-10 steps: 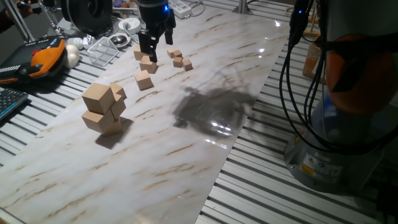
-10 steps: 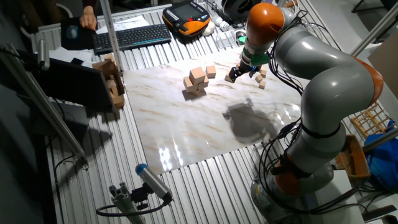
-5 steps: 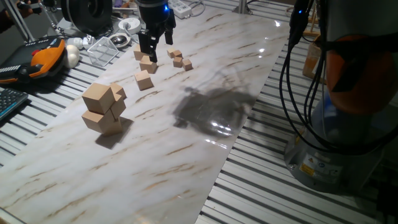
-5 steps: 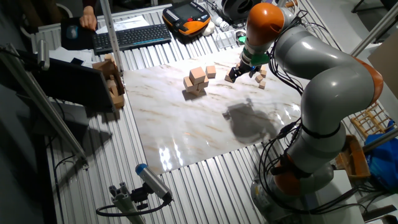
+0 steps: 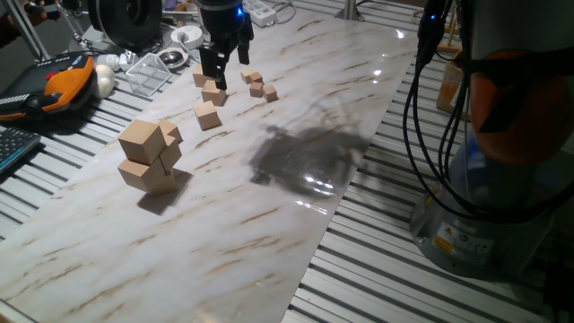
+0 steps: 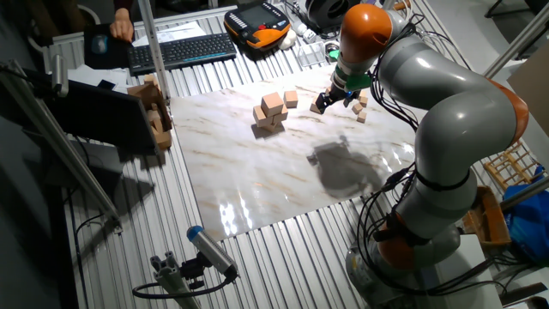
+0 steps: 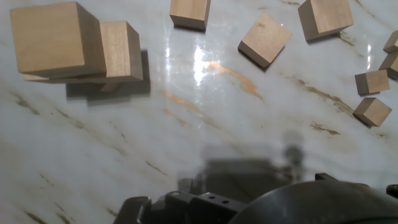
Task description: Stack the blocks into a cross shape
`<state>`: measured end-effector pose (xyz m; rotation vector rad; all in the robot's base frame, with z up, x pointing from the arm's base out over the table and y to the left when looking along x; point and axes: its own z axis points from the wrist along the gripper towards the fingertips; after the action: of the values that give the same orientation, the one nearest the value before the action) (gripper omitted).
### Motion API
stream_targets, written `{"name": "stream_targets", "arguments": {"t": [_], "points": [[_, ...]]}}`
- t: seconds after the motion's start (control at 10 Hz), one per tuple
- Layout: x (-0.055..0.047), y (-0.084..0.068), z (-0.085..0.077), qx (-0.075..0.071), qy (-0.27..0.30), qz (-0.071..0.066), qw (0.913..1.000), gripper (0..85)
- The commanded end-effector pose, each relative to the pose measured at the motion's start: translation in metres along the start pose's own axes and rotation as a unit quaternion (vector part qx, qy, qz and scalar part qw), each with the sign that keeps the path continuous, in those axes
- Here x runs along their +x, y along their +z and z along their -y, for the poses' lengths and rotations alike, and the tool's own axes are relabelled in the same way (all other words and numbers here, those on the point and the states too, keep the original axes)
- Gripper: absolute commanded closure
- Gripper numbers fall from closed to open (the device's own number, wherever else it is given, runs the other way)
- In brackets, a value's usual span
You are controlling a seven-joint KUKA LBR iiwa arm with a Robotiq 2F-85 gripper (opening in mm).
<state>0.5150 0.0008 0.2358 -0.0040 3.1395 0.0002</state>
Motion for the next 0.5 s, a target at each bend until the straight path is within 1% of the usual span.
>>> {"name": "stream_targets", "arguments": {"t": [0.0,0.1,0.2,0.4], "points": [[0.0001,0.0001,0.0,0.0,0.0,0.0,1.0,85.0],[0.0002,-0.0019,0.0001,-0.015,-0.028,-0.017,0.9993,85.0],[0.0004,-0.0047,-0.0003,-0.014,-0.028,-0.019,0.9993,85.0],[0.0006,-0.0053,-0.0003,-0.013,-0.028,-0.018,0.9994,85.0]]}}
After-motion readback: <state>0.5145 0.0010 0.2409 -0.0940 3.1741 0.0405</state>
